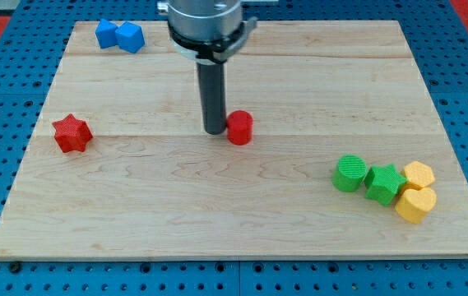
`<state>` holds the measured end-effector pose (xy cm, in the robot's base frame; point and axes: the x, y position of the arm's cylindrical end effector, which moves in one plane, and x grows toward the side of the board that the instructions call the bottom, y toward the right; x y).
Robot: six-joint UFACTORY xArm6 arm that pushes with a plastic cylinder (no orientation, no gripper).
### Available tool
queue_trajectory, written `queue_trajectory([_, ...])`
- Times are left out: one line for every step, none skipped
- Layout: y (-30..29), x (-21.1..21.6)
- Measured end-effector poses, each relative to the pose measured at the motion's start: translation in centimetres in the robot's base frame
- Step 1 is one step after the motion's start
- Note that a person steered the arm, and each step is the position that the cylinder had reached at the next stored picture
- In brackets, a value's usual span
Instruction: Push the red circle into the green blocks
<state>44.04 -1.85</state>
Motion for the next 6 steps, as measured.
queue_trajectory([5.0,3.0])
queue_trajectory([4.3,0.7])
queue_trajectory([2.6,-1.4])
queue_trajectory([8.2,-0.8])
queue_trajectory([15.1,2.3])
queue_trajectory([16.3,2.8])
